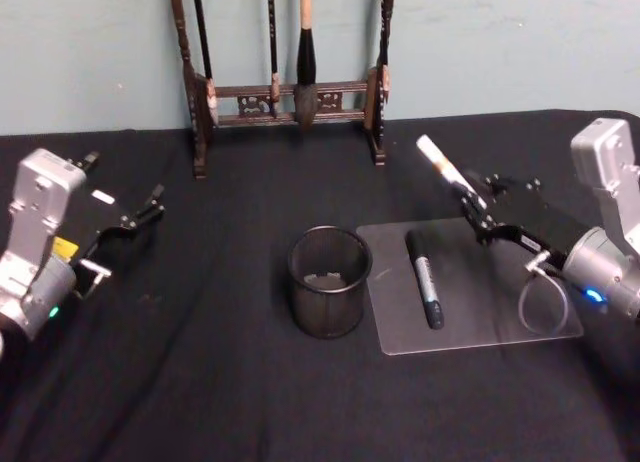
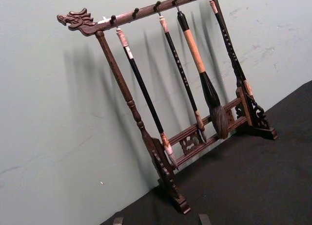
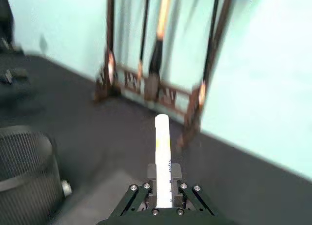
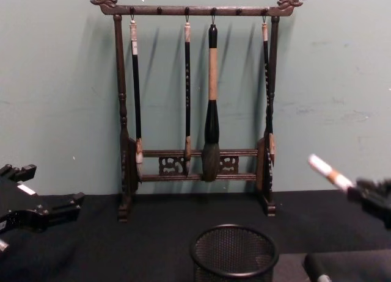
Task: Pick up the water-based marker from the table and place it into the pen holder.
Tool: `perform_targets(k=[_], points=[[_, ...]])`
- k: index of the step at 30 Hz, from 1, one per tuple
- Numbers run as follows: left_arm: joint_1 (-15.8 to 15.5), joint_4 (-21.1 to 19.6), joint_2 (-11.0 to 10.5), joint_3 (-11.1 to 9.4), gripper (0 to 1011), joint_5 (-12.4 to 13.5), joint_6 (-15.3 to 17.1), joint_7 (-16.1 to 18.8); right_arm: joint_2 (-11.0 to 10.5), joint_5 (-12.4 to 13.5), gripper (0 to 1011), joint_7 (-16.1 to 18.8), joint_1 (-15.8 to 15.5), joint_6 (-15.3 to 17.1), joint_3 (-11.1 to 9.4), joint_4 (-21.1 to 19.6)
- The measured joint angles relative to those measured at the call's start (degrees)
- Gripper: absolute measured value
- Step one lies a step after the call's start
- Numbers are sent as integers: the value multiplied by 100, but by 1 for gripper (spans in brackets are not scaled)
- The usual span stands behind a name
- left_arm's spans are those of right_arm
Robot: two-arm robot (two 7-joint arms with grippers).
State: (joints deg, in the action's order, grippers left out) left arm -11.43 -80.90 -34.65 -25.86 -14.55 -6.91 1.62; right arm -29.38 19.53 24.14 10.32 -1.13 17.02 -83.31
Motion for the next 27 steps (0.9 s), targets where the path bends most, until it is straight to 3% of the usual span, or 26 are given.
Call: perform_targets(k=[3, 9, 17, 27], points=[[0, 0, 0, 0, 1001, 0, 0, 0, 207, 75, 174, 87, -39, -467, -46, -40], [0, 0, 0, 0, 1001, 0, 0, 0, 435, 181, 173, 336, 12, -727, 50, -63], [0, 0, 0, 0, 1001, 0, 0, 0, 695, 373, 173, 688, 161, -757, 382, -66], [0, 0, 0, 0, 1001, 0, 0, 0, 801, 508, 173, 869, 295, -567, 752, 76]])
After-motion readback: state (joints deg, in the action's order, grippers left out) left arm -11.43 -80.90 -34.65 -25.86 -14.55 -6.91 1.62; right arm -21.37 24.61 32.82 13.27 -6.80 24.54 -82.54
